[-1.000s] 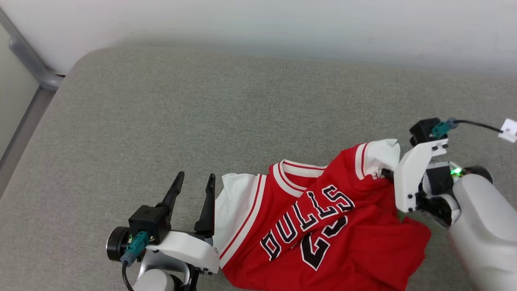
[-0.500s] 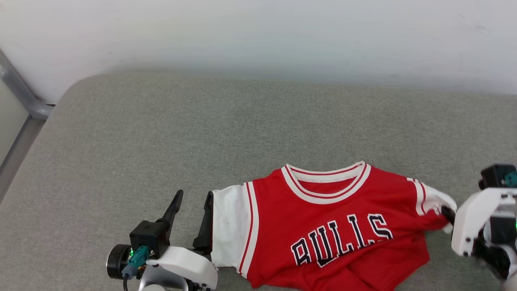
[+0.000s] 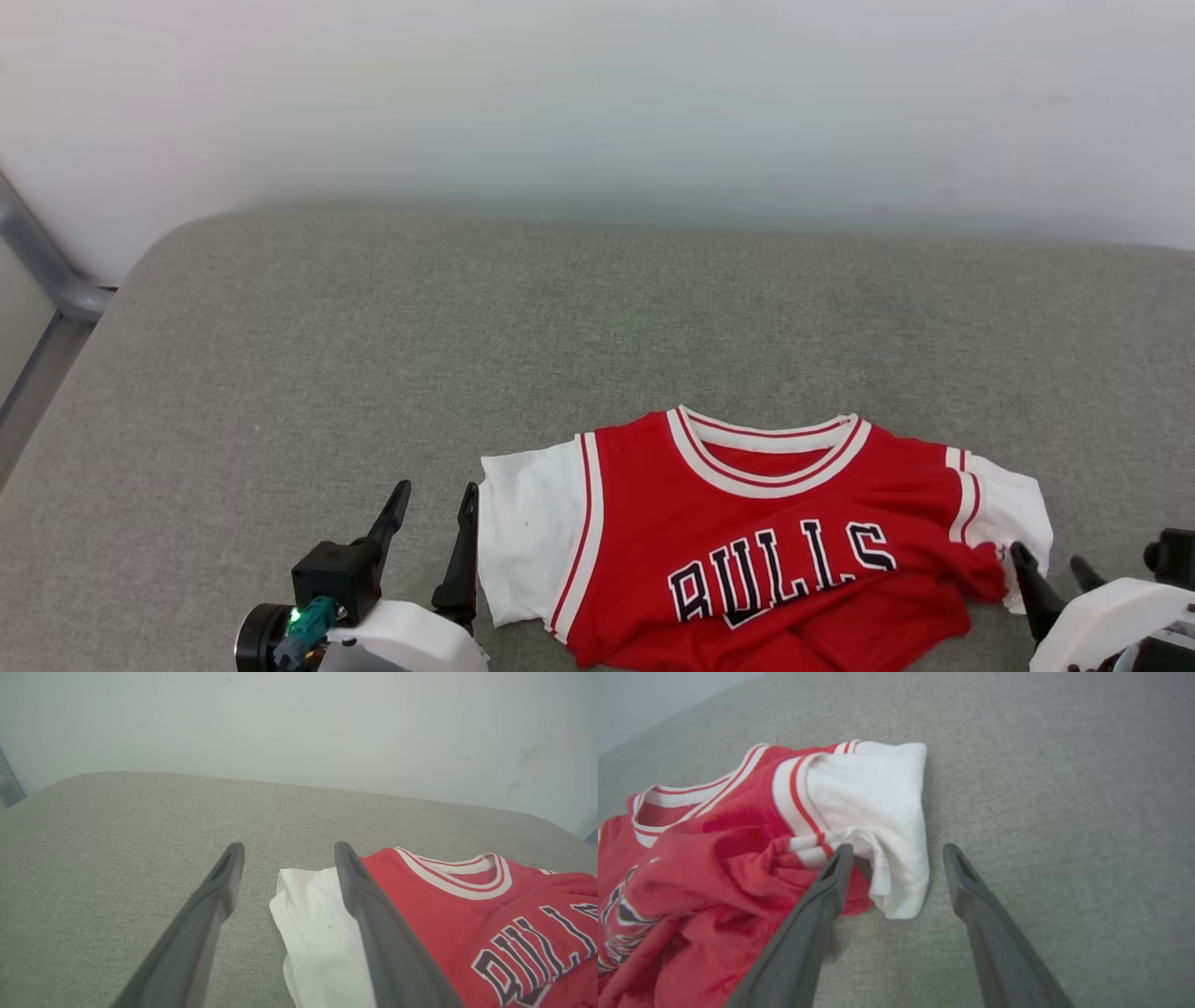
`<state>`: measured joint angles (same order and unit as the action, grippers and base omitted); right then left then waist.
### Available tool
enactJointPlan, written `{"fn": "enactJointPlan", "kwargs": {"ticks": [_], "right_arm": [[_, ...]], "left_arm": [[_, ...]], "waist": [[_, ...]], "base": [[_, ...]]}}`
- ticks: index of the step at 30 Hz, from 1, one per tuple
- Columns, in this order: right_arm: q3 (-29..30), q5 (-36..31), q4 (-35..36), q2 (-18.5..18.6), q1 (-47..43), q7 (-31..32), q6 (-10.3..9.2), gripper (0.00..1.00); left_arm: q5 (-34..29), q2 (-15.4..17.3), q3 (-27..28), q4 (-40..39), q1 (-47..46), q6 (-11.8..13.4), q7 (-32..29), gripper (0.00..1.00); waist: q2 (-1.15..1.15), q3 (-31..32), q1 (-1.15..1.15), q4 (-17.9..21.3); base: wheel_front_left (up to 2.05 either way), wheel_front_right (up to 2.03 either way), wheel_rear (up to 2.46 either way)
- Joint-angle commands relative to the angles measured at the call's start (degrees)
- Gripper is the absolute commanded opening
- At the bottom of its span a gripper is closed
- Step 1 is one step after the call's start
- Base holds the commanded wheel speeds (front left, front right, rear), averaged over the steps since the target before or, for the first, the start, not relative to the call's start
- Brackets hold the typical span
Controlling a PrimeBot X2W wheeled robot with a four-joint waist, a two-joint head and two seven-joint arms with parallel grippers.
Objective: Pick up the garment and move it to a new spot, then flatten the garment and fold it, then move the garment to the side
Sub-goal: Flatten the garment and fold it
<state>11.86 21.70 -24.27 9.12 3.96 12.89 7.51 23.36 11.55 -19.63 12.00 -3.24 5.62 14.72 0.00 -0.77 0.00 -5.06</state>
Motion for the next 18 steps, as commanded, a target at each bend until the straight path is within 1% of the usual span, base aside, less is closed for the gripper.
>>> {"fn": "enactJointPlan", "kwargs": {"ticks": [1,5,9,12,17,18], "right_arm": [[0.48,-1.09,1.52,-0.69,-1.21,-2.92,-0.04,1.00],[0.32,-3.05,5.91,-1.69,-2.33,-9.18,-0.04,1.00],[-1.52,-5.07,11.04,-2.49,-3.65,-13.36,-0.04,1.00],[-3.38,-7.35,14.99,-2.87,-4.77,-15.59,-0.04,1.00],[-6.60,-10.09,20.24,-3.90,-7.70,-16.35,-0.04,1.00],[-6.60,-10.09,20.24,-3.90,-7.70,-16.35,-0.04,1.00]], "left_arm": [[0.08,0.24,0.15,0.00,0.94,0.31,-0.25,1.00],[0.44,0.83,0.35,-0.27,1.44,0.43,-0.72,1.00],[0.51,1.43,0.70,-0.64,1.62,0.92,-0.97,1.00],[0.74,1.80,0.96,-0.85,1.69,1.22,-1.17,1.00],[0.87,2.57,1.40,-1.35,1.64,1.77,-1.45,1.00],[0.87,2.57,1.40,-1.35,1.64,1.77,-1.45,1.00]], "waist": [[0.00,0.71,0.00,0.31],[0.00,1.38,0.00,0.71],[0.00,1.96,0.00,1.08],[0.00,2.43,0.00,1.32],[0.00,3.26,0.00,1.71],[0.00,3.26,0.00,1.71]], "base": [[0.00,0.00,0.00],[0.00,0.00,0.00],[0.00,0.00,0.00],[0.00,0.00,0.00],[0.00,0.00,0.00],[0.00,0.00,0.00]]}}
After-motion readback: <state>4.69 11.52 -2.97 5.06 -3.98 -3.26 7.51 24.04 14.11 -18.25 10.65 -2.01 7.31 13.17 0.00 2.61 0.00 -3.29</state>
